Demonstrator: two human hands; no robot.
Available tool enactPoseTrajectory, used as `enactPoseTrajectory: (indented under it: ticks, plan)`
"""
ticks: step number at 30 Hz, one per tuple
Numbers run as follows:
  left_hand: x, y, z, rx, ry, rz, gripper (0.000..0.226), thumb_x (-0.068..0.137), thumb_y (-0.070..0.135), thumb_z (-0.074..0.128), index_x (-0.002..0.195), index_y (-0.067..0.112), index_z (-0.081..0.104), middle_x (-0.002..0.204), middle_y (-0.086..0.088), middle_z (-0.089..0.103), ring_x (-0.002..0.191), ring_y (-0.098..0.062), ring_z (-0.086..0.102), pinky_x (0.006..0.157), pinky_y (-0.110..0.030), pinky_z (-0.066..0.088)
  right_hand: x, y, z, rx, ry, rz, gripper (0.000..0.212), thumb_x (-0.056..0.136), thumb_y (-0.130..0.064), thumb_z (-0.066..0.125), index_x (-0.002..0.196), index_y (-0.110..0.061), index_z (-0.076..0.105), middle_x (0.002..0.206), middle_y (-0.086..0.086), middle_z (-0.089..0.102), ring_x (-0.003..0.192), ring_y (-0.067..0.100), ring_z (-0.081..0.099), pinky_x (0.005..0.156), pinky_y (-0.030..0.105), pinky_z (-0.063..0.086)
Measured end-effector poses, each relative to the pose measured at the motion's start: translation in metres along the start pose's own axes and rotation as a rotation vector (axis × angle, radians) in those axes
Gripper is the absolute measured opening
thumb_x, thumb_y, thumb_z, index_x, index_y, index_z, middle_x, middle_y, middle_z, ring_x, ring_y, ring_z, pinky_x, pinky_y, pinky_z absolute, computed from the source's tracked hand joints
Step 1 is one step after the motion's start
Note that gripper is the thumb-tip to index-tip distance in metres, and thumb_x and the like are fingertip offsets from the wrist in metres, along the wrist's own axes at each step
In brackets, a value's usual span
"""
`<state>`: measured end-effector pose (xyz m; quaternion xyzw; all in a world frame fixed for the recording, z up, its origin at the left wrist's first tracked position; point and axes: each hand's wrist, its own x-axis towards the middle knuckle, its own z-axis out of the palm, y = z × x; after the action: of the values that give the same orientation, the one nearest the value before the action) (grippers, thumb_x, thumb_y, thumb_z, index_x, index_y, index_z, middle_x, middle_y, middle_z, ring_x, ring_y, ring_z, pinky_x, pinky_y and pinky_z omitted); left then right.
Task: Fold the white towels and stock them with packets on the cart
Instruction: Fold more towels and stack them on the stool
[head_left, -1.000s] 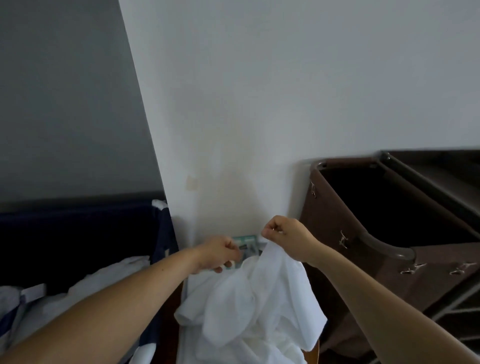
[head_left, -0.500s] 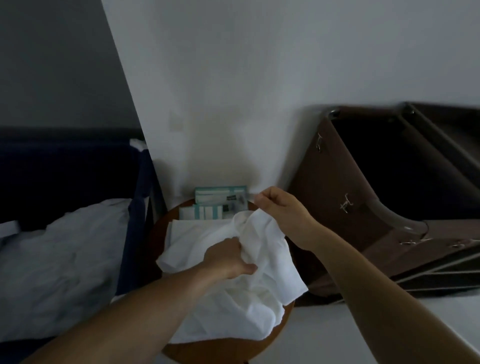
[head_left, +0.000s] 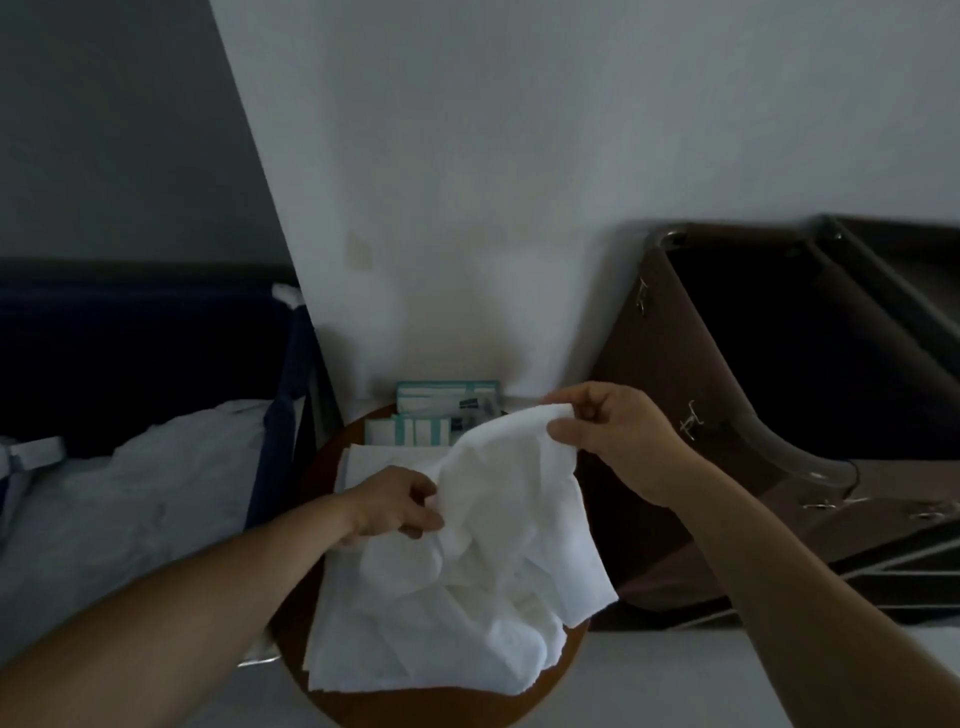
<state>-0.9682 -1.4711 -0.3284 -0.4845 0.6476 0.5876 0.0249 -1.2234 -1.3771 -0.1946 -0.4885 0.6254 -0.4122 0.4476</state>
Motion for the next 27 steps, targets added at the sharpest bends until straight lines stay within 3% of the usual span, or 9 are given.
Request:
enactPoseTrajectory:
  ticks: [2, 5, 10, 13, 16, 19, 22, 27]
  plan:
    - [-0.016, 0.000, -0.017, -0.135, 0.021, -0.046, 0.031, 0.082, 0.006, 0.077, 0.111, 0.001, 0.068, 0.108, -0.019, 0.070, 0.089, -0.021, 0.069, 0.078, -0.027, 0.059, -0.001, -0.010, -0.005, 0.119, 0.011, -0.005, 0.012, 0.079, -0.009, 0.075, 0.087, -0.017, 0.075, 0.086, 0.007, 0.075, 0.081, 0.025, 0.072, 0.072, 0.030, 0.058]
    - [-0.030, 0.008, -0.028, -0.254, 0.096, -0.032, 0.031, 0.086, 0.008, 0.074, 0.111, -0.008, 0.066, 0.096, -0.018, 0.069, 0.082, -0.022, 0.067, 0.081, -0.034, 0.057, -0.001, -0.023, -0.007, 0.200, 0.011, -0.036, 0.011, 0.071, -0.019, 0.074, 0.082, -0.019, 0.079, 0.086, 0.008, 0.074, 0.080, 0.024, 0.071, 0.069, 0.031, 0.058]
    - [-0.060, 0.085, -0.047, -0.349, 0.207, 0.225, 0.030, 0.095, 0.012, 0.061, 0.116, -0.010, 0.061, 0.104, -0.022, 0.066, 0.087, -0.026, 0.064, 0.070, -0.024, 0.057, -0.008, -0.049, 0.009, -0.061, -0.247, -0.114, 0.019, 0.085, -0.006, 0.073, 0.092, -0.023, 0.080, 0.091, 0.011, 0.076, 0.088, 0.026, 0.071, 0.085, 0.037, 0.056]
    - [-0.089, 0.135, -0.052, -0.385, 0.102, 0.384, 0.027, 0.095, 0.011, 0.061, 0.115, -0.007, 0.061, 0.108, -0.023, 0.068, 0.097, -0.034, 0.067, 0.088, -0.038, 0.057, -0.014, -0.073, 0.018, -0.255, -0.316, -0.153, 0.017, 0.086, -0.011, 0.074, 0.098, -0.023, 0.079, 0.093, 0.003, 0.077, 0.093, 0.024, 0.073, 0.087, 0.033, 0.058]
    - [-0.113, 0.165, -0.048, -0.395, 0.013, 0.472, 0.027, 0.093, 0.009, 0.063, 0.113, -0.009, 0.062, 0.102, -0.020, 0.066, 0.094, -0.033, 0.063, 0.090, -0.045, 0.053, -0.018, -0.096, 0.024, -0.328, -0.125, -0.263, 0.017, 0.078, -0.015, 0.082, 0.087, -0.028, 0.077, 0.083, -0.002, 0.075, 0.078, 0.009, 0.069, 0.082, 0.033, 0.058]
    - [-0.125, 0.175, -0.043, -0.458, -0.016, 0.510, 0.039, 0.092, 0.016, 0.066, 0.120, -0.011, 0.060, 0.113, -0.028, 0.062, 0.100, -0.036, 0.061, 0.100, -0.052, 0.047, -0.021, -0.111, 0.025, -0.277, 0.105, -0.337, 0.020, 0.072, -0.014, 0.086, 0.076, -0.028, 0.073, 0.074, -0.008, 0.074, 0.067, 0.002, 0.065, 0.072, 0.024, 0.056]
    - [-0.131, 0.175, -0.038, -0.500, 0.013, 0.528, 0.035, 0.094, 0.019, 0.063, 0.121, -0.005, 0.065, 0.122, -0.029, 0.063, 0.104, -0.036, 0.064, 0.100, -0.051, 0.048, -0.024, -0.116, 0.024, -0.240, 0.169, -0.360, 0.020, 0.072, -0.011, 0.087, 0.074, -0.024, 0.072, 0.072, -0.007, 0.074, 0.066, 0.001, 0.066, 0.068, 0.017, 0.054]
    - [-0.136, 0.176, -0.030, -0.456, 0.074, 0.554, 0.027, 0.097, 0.019, 0.059, 0.115, 0.003, 0.070, 0.113, -0.018, 0.071, 0.108, -0.036, 0.066, 0.096, -0.045, 0.055, -0.026, -0.110, 0.028, -0.194, 0.250, -0.395, 0.019, 0.075, -0.011, 0.084, 0.073, -0.025, 0.071, 0.067, -0.013, 0.071, 0.061, -0.004, 0.064, 0.063, 0.011, 0.049]
